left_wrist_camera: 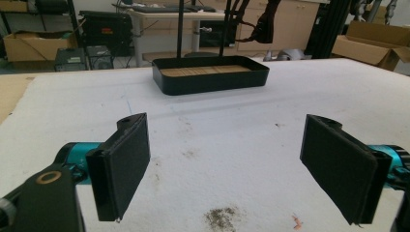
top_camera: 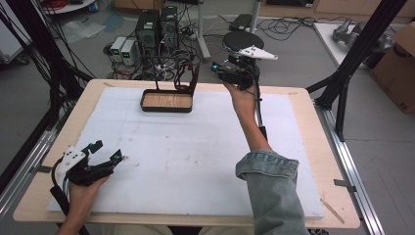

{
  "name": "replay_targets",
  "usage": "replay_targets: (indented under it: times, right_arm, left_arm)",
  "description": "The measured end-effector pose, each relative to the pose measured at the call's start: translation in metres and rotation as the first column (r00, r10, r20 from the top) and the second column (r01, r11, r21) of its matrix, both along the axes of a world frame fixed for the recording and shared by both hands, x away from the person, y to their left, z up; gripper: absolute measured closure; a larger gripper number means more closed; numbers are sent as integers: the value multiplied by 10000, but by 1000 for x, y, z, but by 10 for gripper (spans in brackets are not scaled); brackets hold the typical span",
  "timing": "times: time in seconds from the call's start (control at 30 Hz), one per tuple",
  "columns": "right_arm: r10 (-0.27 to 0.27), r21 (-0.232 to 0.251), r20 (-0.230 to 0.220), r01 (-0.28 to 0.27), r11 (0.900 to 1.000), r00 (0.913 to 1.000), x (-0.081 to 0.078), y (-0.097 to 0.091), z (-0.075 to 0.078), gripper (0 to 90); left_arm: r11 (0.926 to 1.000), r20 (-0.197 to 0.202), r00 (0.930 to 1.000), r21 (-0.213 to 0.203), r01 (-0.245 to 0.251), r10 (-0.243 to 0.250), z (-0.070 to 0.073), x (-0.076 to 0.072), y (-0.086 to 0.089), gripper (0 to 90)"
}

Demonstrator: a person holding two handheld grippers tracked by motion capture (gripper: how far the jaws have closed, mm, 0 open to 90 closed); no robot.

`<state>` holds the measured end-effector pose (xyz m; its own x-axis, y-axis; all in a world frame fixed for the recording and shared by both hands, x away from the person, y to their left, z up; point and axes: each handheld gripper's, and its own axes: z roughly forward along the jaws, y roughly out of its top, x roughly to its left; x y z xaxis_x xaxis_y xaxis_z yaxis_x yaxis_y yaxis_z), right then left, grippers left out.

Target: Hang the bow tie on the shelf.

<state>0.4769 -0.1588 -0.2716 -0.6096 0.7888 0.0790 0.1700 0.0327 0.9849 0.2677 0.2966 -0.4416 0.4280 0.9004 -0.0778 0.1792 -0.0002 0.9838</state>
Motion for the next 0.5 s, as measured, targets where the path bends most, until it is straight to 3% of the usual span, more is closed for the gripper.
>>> replay_targets:
  times: [0.27, 0.37, 0.5]
  right_arm:
    - [-176, 65, 196, 175, 9998, 9997, -20, -20, 15, 209]
    - [-292, 160, 510, 284, 9995, 9983, -32, -31, 16, 198]
    - [-419, 344, 375, 406, 9986, 9984, -42, -43, 15, 148]
  left_arm:
    - [10000, 19, 10000, 46, -34, 34, 0, -1, 0, 183]
    - [10000, -19, 10000, 74, -25, 26, 0, -1, -1, 183]
    - [9999, -68, 10000, 138, -13, 14, -1, 0, -2, 183]
